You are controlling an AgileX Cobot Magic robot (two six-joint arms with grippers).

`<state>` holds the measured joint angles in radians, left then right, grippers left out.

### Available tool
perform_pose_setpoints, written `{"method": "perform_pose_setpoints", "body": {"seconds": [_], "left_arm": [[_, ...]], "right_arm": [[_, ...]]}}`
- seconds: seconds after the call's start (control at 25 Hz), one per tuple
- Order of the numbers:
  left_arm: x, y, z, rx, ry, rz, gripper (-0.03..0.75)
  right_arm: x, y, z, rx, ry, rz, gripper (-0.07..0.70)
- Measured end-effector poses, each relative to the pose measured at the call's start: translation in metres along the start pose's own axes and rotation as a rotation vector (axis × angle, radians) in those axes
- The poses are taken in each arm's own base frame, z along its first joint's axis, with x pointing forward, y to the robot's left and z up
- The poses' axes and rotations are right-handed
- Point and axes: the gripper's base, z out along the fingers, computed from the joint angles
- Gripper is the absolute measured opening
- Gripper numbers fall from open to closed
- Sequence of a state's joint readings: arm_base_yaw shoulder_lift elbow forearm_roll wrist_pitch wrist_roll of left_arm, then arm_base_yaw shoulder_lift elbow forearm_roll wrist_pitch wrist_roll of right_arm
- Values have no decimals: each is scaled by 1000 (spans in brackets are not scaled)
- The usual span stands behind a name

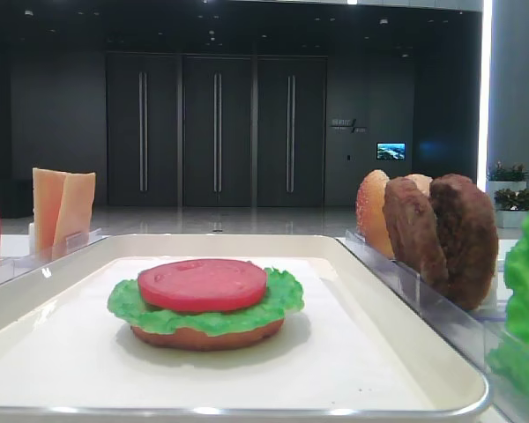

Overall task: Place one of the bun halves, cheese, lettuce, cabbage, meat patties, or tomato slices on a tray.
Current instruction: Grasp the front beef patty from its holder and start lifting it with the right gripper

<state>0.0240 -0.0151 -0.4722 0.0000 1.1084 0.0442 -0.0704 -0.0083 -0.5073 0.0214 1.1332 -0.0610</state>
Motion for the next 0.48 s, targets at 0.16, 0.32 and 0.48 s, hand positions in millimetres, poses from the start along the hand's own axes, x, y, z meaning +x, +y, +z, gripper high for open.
{"method": "perform_pose_setpoints", "body": {"seconds": [0.16, 0.32, 0.48], "left_arm": [[0, 0, 0, 0, 0, 0, 232], [0, 0, 0, 0, 0, 0, 195], [0, 0, 0, 0, 0, 0, 172]], "right_arm": [[0, 0, 0, 0, 0, 0, 419], [0, 0, 0, 0, 0, 0, 419], [0, 0, 0, 0, 0, 0, 419]]}}
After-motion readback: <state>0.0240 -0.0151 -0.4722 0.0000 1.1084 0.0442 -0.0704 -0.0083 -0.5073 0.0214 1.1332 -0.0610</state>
